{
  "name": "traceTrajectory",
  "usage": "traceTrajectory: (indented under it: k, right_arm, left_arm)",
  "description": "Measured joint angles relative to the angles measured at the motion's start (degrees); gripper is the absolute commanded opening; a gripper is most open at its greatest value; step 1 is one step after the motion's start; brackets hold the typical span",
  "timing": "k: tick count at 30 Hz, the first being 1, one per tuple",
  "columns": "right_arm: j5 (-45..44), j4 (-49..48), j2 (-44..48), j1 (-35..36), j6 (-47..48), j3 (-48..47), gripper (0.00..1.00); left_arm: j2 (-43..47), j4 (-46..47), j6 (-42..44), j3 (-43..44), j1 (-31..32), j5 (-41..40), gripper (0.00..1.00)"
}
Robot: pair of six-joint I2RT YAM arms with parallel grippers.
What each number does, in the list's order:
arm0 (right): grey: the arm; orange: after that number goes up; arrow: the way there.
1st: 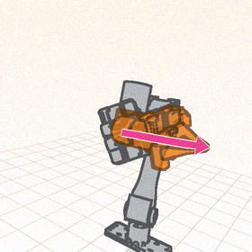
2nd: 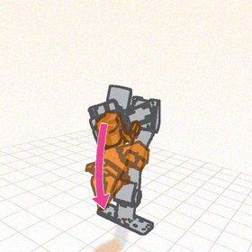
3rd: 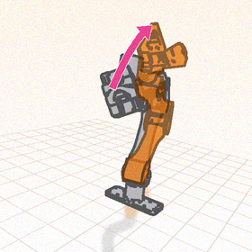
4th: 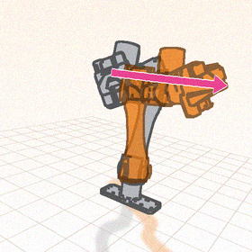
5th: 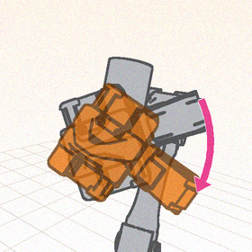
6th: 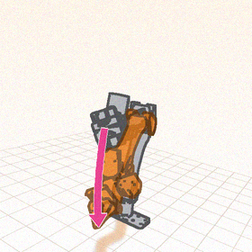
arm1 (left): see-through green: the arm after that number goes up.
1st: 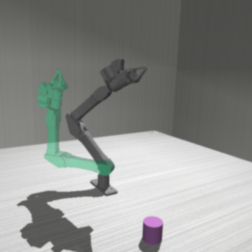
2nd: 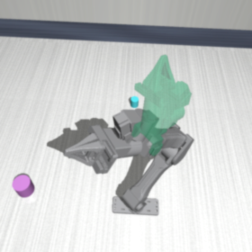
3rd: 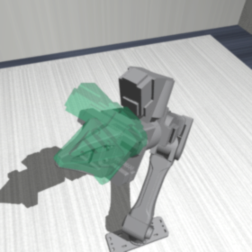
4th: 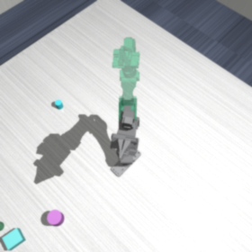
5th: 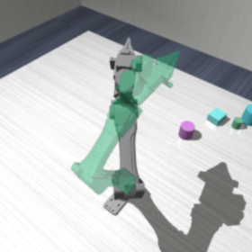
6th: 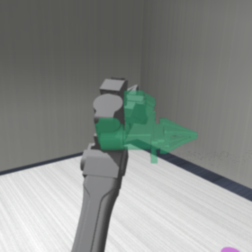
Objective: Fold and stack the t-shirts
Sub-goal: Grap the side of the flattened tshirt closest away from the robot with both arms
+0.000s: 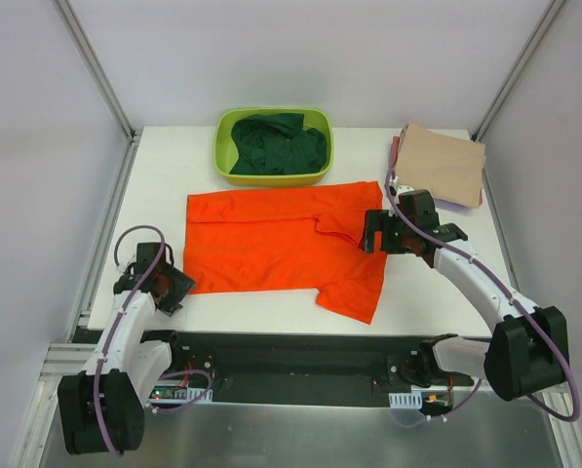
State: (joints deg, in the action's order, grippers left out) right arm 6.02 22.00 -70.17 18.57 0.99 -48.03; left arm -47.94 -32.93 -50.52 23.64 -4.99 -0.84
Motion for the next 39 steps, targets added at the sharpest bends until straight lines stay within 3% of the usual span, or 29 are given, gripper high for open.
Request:
traceTrajectory:
  k: [12,18,20,31,35,39]
  right_arm:
    - [-0.63,-0.37,-0.59,0.0,0.09,0.0,0.96]
    - [-0.96,-0.37,-1.33,0.0,0.11,0.0,0.96]
    - [-1.14,-0.35,-1.55,0.0,0.11,0.0,0.96]
    - [-1.16,1.77,-1.09,1.44,0.39,0.0,0.96]
    - [-3.26,6.58,0.52,10.95,1.53,0.02,0.99]
    - [-3.26,11.67,1.11,21.49,1.4,0.5,0.89]
  left_arm:
    - [-3.65,2.16,-3.65,0.0,0.0,-4.37,0.43]
    - [-6.91,6.27,-4.2,0.37,0.0,-3.82,0.21]
    - [-7.63,7.15,-4.2,0.42,0.0,-3.72,0.0]
    - [-7.17,7.65,-3.89,0.15,0.0,-3.23,0.0]
    - [-6.05,7.61,-3.45,0.11,0.0,-2.38,0.0]
    - [-5.88,7.58,-2.84,0.11,0.0,-1.92,0.0]
